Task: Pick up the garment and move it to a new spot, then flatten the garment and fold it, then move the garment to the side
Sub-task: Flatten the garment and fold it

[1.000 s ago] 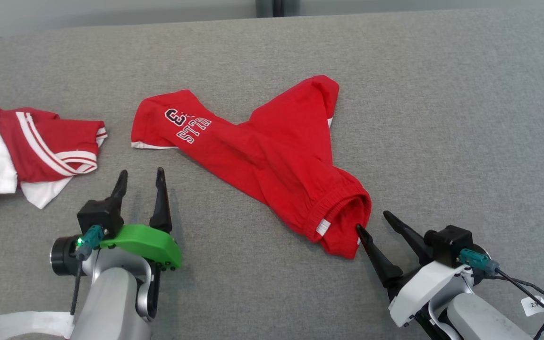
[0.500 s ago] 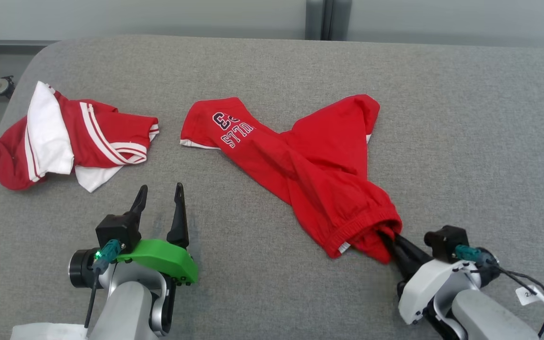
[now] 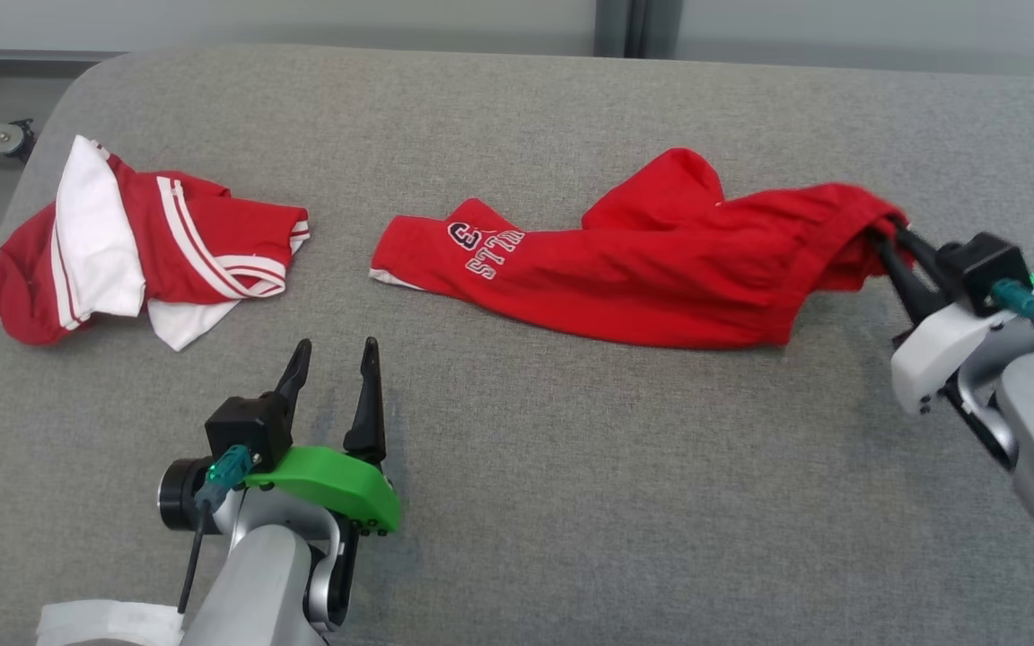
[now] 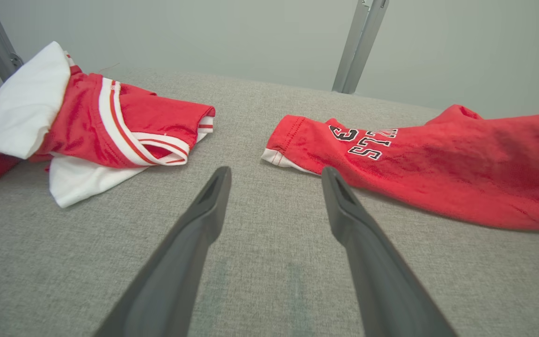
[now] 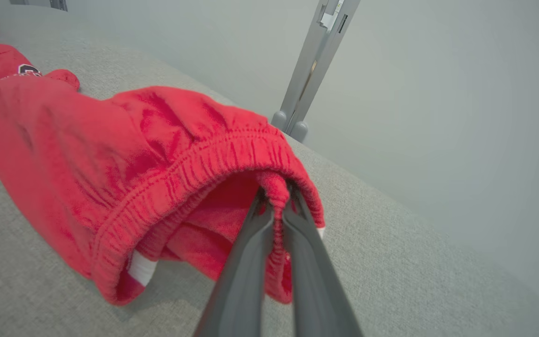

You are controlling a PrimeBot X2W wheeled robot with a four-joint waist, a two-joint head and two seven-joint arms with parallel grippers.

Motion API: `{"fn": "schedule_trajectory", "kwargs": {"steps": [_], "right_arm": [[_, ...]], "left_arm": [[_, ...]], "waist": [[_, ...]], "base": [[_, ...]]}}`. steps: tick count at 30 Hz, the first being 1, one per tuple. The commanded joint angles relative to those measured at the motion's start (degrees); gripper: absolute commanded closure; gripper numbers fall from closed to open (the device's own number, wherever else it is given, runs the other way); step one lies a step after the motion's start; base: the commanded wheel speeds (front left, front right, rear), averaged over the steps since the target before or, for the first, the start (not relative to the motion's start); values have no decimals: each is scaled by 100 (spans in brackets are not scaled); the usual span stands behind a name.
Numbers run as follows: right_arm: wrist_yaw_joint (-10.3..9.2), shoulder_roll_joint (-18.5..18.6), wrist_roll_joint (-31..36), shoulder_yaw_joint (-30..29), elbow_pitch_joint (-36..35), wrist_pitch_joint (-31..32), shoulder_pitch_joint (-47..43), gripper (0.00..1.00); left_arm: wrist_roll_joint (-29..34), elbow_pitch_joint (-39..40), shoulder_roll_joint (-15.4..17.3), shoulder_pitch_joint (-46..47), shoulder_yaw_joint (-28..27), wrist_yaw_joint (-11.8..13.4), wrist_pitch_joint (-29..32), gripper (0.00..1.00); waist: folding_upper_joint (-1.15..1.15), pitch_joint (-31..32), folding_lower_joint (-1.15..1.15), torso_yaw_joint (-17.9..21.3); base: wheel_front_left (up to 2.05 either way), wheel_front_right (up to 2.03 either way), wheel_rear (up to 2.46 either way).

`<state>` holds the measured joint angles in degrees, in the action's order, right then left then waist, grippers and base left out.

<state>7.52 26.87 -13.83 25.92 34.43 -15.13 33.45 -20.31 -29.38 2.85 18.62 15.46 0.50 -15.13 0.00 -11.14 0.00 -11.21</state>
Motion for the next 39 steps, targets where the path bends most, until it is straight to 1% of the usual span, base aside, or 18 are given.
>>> {"fn": "schedule_trajectory", "kwargs": {"steps": [1,3,4,5,6,9,11,14,17,19,20,23,27,33,39], "right_arm": [[-6,100,103,23,89,-3,190,100],[-6,245,306,120,246,-3,549,100],[-6,312,349,186,403,-2,697,85],[-6,359,369,259,605,1,827,31],[-6,392,356,365,869,94,948,0],[-7,393,149,594,1560,344,1324,0],[-7,377,46,704,1942,439,1396,0],[-7,336,-136,862,2262,286,1325,0],[-7,278,-443,864,2371,84,1076,0],[-7,204,-676,803,2256,14,874,0],[-7,165,-889,692,1938,-15,667,0],[-7,90,-1021,385,1271,-3,80,0],[-6,-52,-1058,193,541,-6,-448,0],[-6,-185,-1070,183,172,-7,-684,0],[-6,-270,-1249,310,253,-7,-439,0]], "left_arm": [[-39,28,12,117,56,2,-2,0],[-99,32,13,133,171,4,-2,0],[-136,40,14,155,238,6,-2,0],[-181,43,11,182,292,14,-2,0],[-224,47,11,202,347,26,-2,0],[-311,47,12,228,498,56,-2,0],[-347,45,12,237,567,83,-2,0],[-377,21,13,207,574,119,-2,0],[-326,-13,12,89,524,124,-2,0],[-290,-13,13,9,445,115,-2,0],[-237,-26,12,-89,355,99,-2,0],[-165,-27,12,-232,229,57,-2,0],[-78,2,13,-325,152,3,-2,0],[-21,66,15,-245,193,-41,-2,0],[-44,146,13,-100,317,4,-2,0]], "waist": [[0,-90,0,-112],[0,-163,0,-220],[0,-204,0,-276],[0,-244,0,-329],[0,-277,0,-378],[0,-358,0,-474],[0,-374,0,-493],[0,-318,0,-448],[0,-143,0,-331],[0,7,0,-230],[0,149,0,-118],[0,316,0,26],[0,357,0,112],[0,184,0,34],[0,-75,0,-178]], "base": [[0,0,0],[0,0,0],[0,0,0],[0,0,0],[0,0,0],[0,0,0],[0,0,0],[0,0,0],[0,0,0],[0,0,0],[0,0,0],[0,0,0],[0,0,0],[0,0,0],[0,0,0]]}}
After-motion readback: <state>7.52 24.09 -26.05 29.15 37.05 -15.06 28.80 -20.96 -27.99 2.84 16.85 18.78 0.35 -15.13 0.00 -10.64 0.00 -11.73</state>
